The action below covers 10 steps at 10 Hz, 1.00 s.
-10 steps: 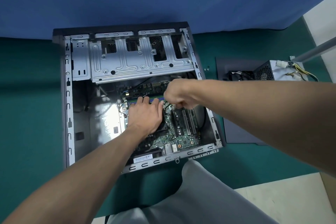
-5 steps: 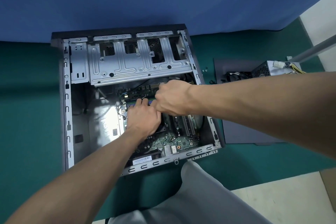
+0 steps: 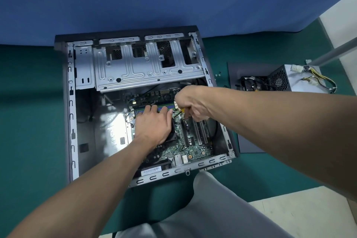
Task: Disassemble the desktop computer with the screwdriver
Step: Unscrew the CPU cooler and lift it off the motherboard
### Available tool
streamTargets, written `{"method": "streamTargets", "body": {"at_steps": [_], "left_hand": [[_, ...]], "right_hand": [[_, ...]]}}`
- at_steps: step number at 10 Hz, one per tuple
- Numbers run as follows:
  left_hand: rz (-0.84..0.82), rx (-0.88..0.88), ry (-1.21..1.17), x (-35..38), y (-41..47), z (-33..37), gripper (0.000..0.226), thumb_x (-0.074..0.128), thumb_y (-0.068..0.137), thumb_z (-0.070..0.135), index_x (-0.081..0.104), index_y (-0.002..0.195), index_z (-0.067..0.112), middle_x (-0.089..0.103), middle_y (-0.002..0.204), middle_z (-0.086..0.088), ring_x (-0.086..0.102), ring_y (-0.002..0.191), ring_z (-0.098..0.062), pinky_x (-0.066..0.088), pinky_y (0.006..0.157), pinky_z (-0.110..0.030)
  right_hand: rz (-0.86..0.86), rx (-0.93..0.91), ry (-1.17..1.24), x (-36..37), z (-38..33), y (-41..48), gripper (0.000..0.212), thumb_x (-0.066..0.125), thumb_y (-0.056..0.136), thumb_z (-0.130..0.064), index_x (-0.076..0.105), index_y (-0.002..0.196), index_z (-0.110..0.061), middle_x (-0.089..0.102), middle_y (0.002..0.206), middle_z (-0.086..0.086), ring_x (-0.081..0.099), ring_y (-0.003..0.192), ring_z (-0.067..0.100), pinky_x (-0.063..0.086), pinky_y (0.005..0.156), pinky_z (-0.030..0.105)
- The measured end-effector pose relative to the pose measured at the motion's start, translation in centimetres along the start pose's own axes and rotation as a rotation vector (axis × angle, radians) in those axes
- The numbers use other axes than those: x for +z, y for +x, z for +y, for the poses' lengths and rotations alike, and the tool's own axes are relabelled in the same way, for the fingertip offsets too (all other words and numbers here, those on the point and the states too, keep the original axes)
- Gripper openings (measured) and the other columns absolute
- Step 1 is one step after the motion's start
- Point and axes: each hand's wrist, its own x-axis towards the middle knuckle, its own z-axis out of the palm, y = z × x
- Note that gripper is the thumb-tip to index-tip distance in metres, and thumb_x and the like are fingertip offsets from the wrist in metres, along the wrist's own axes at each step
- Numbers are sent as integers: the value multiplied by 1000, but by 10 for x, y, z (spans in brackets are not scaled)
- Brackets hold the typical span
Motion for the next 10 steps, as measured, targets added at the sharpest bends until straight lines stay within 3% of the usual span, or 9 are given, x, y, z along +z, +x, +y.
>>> {"method": "streamTargets", "body": {"at_steps": [1, 2, 3, 4, 5, 6, 8, 9, 10], "left_hand": [[13, 8, -12, -2, 0, 0, 61, 10, 94, 44, 64, 101, 17, 64, 93, -11, 58, 90, -27, 46, 67, -36], [16, 12, -25, -5, -1, 1, 61, 9, 91, 42, 64, 99, 15, 63, 90, -12, 58, 88, -27, 46, 65, -36], [-4, 2, -20, -4, 0, 1, 51, 19, 91, 38, 63, 95, 14, 63, 92, -12, 57, 89, -28, 45, 65, -36], [-31, -10, -7, -1, 1, -1, 35, 34, 82, 30, 61, 96, 12, 62, 93, -11, 56, 90, -28, 50, 68, -37], [-33, -18, -19, 0, 1, 0, 40, 30, 77, 31, 61, 93, 13, 62, 89, -10, 56, 87, -27, 51, 68, -38], [-2, -7, -36, 0, 0, -1, 52, 16, 78, 36, 62, 87, 15, 63, 87, -9, 56, 86, -26, 51, 66, -37], [21, -11, -19, 0, 0, 0, 58, 14, 96, 45, 64, 92, 17, 64, 86, -11, 59, 82, -27, 44, 59, -34], [9, -6, -7, 0, 0, 0, 59, 12, 98, 47, 64, 94, 19, 65, 87, -9, 59, 83, -25, 42, 59, -33], [-4, -11, -12, -2, -1, 0, 61, 11, 97, 46, 65, 98, 18, 65, 89, -10, 59, 85, -26, 45, 62, -34]], "right_hand": [[113, 112, -486, 3, -9, 11, 36, 48, 97, -23, 38, 64, -12, 45, 72, 5, 50, 72, 23, 47, 68, 32], [224, 124, -611, 4, -14, 12, 26, 50, 93, -19, 43, 70, -10, 42, 70, 5, 49, 66, 25, 42, 63, 32], [164, -103, -1046, 4, -14, 4, 14, 48, 95, -14, 61, 100, -12, 60, 89, 8, 57, 80, 30, 39, 61, 34], [149, -361, -1336, 12, -15, 4, 25, 37, 101, -19, 61, 101, -13, 67, 100, 6, 49, 71, 25, 39, 57, 33], [185, -374, -1246, 13, -16, 6, 21, 39, 99, -11, 60, 101, -9, 67, 97, 9, 55, 73, 26, 41, 59, 33], [234, -219, -778, 12, -17, 6, 20, 49, 87, -4, 51, 69, -12, 53, 68, 5, 56, 61, 26, 38, 51, 27], [331, 406, 552, 0, -17, 20, 24, 42, 95, -13, 51, 74, -5, 53, 63, 7, 52, 50, 15, 39, 42, 23], [104, 466, 313, -9, -16, 24, 32, 31, 99, -7, 42, 69, -8, 40, 54, 5, 29, 47, 12, 26, 44, 22], [137, 318, -179, -10, -20, 22, 29, 40, 96, -4, 44, 68, -6, 44, 65, 6, 42, 56, 14, 31, 45, 20]]}}
